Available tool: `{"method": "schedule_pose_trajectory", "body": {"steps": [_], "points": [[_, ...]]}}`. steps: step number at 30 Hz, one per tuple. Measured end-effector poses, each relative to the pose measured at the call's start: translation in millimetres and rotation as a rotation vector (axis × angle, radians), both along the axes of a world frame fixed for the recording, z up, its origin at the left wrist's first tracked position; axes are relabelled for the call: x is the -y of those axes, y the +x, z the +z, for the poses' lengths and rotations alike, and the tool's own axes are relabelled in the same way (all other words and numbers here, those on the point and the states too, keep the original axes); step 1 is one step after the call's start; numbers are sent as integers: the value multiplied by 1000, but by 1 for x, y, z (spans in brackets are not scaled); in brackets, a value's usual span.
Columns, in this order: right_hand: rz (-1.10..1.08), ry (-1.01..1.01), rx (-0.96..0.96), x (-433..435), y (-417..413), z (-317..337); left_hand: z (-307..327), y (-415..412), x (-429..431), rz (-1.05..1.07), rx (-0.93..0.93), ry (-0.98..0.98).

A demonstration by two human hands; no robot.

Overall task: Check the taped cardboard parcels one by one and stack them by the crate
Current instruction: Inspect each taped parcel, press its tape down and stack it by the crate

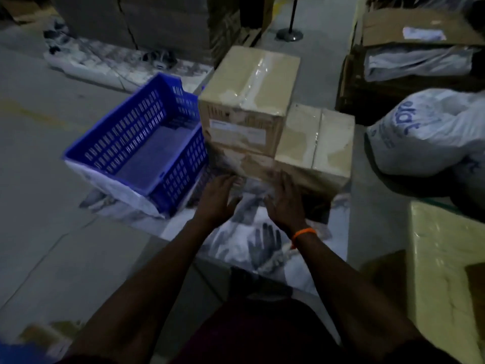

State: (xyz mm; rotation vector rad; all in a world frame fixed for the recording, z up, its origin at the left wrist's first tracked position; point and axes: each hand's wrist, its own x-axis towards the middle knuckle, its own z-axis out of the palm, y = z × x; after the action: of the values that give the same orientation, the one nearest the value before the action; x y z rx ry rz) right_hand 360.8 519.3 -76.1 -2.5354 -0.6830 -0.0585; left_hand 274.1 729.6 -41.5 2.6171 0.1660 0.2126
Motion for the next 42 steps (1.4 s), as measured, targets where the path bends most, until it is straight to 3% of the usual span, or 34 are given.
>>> {"method": "schedule_pose_trajectory", "body": {"steps": [7, 13, 20, 27, 30, 34, 38, 42], "points": [[-4, -104, -46, 108, -104, -38, -57, -80, 93, -111, -108, 153], [-178, -136, -128, 222, -162, -66, -65, -112, 181, -251, -145, 192], [-457, -12, -150, 346, -174, -56, -60, -83, 303, -440, -138, 177], [-786, 142, 15, 512, -194, -35, -50, -42, 523, -798, -131, 126], [-879, 8, 45, 569, -211, -42, -49, -46, 608, -922, -145, 52], [-1023, -184, -116, 643, -251, -68, -50, -55, 680, -1100, -181, 39], [-1025, -153, -36, 681, -309, -96, -50, -49, 720, -1106, -255, 31], [-1111, -62, -89, 688, -343, -84, -59, -29, 747, -1051, -317, 72]]}}
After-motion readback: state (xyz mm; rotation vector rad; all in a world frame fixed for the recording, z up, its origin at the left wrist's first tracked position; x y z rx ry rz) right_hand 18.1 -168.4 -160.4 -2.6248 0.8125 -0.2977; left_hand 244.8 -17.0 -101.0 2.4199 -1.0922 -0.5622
